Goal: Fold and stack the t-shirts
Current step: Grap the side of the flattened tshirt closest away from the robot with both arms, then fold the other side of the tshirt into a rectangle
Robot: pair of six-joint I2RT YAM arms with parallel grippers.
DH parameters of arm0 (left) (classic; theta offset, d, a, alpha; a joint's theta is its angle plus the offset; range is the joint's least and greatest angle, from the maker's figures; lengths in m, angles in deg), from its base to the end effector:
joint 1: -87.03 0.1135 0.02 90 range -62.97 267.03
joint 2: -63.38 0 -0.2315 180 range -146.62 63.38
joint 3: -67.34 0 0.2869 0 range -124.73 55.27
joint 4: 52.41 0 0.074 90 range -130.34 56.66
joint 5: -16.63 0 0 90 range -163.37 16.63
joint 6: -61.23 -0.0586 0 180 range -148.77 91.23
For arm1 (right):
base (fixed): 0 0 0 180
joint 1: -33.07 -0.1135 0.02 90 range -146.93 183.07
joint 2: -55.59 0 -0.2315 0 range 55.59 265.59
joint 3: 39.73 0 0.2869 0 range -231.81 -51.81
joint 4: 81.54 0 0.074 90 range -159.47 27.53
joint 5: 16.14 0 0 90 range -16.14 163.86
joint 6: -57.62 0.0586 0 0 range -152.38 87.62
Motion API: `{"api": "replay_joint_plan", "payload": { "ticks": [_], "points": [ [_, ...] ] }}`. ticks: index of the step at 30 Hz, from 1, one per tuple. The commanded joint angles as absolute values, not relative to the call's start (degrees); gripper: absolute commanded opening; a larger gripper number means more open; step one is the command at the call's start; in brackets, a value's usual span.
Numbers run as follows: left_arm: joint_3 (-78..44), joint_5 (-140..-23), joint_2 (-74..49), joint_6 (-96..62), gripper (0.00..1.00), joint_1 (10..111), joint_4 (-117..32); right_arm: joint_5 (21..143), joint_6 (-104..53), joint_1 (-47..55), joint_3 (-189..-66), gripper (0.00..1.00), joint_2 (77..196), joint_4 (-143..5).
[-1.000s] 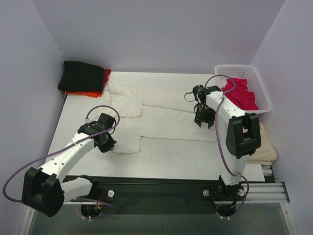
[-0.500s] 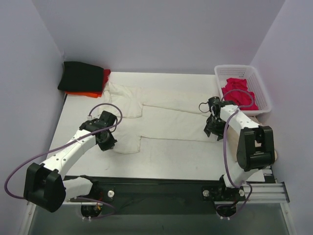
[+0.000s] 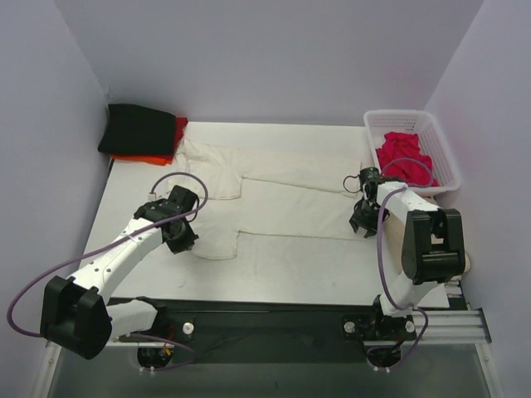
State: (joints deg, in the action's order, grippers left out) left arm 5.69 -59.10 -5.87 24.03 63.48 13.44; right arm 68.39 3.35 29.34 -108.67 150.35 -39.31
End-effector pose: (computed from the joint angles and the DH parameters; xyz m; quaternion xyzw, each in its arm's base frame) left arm 0.2438 -0.0905 0.1667 -0.2652 0.9456 0.0084 0.1882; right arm 0.3466 0.0170 0.0965 0.2790 0.9401 0.0201 0.1948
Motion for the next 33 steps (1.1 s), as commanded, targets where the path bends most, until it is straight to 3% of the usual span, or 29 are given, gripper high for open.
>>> {"api": "replay_joint_plan", "payload": {
  "ticks": [1, 15, 17, 25, 33],
  "points": [
    [2.71, -57.81, -5.79, 23.44, 0.0, 63.3, 14.51, 68.58, 3.39, 29.73, -107.97, 0.35, 152.36, -38.79],
    [0.87, -57.11, -5.62, 23.79, 0.0, 63.48, 15.91, 69.2, 3.83, 29.82, -104.11, 0.37, 152.18, -38.62],
    [0.51, -56.67, -5.0, 23.96, 0.0, 63.48, 16.44, 69.2, 3.66, 29.82, -103.84, 0.34, 152.27, -38.27],
    [-0.28, -55.7, -2.28, 24.4, 0.0, 63.48, 18.54, 69.47, 3.66, 29.82, -102.7, 0.0, 151.57, -37.04],
    [-0.89, -55.35, 2.03, 25.28, 0.0, 63.39, 20.31, 69.12, 4.01, 29.82, -102.34, 0.0, 146.48, -34.49]
  ]
}}
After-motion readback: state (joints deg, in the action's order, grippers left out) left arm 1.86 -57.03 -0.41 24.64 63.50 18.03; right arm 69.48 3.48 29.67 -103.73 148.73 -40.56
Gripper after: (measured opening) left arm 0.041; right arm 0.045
